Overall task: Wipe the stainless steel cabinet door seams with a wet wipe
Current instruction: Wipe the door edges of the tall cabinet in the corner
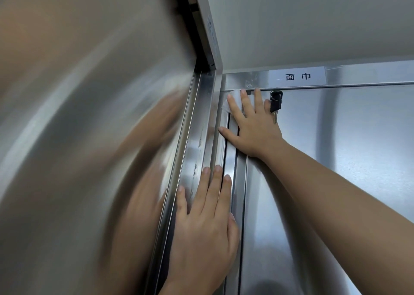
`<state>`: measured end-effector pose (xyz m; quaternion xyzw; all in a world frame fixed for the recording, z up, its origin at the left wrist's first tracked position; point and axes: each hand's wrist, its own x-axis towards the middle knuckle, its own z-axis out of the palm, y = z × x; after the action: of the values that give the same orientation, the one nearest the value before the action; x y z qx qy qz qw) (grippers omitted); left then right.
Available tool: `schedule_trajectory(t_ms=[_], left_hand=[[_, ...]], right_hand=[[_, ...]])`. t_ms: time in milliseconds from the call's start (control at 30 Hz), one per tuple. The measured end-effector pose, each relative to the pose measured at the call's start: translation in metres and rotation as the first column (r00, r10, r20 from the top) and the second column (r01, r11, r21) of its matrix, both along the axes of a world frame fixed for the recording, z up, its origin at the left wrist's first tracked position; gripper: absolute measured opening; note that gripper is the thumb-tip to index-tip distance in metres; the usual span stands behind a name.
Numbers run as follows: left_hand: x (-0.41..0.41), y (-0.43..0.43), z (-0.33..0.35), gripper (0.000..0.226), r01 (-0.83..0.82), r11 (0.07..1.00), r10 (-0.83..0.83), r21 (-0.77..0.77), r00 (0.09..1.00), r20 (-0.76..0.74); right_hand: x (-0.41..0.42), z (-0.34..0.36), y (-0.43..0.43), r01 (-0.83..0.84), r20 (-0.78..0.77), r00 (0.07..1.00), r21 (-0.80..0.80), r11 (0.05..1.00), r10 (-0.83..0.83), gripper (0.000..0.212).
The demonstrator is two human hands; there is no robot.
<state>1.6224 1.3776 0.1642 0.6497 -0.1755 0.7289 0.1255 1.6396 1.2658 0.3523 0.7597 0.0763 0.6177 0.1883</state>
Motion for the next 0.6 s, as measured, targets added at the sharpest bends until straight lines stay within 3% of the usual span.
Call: schedule_trajectory(t_ms=[333,500,600], left_hand=[[0.000,0.000,-0.001,0.055,-0.014,1.000,0.014,0.002,1.000,-0.013],[0.002,0.000,0.000,0.055,-0.004,1.000,0.004,0.001,1.000,0.003],[0.002,-0.001,-0.001,0.056,-0.005,1.000,0.005,0.002,1.000,0.006]], right_hand=[[-0.002,-0.006,-0.002,0.034,-0.020,0.999,-0.029,0.999,-0.035,0.074],[-0.001,0.014,0.004,-0.033,-0.069,0.997,0.058,0.998,0.037,0.071],[-0.001,0.005,0.002,-0.027,-0.021,0.999,0.019,0.999,0.027,0.073]])
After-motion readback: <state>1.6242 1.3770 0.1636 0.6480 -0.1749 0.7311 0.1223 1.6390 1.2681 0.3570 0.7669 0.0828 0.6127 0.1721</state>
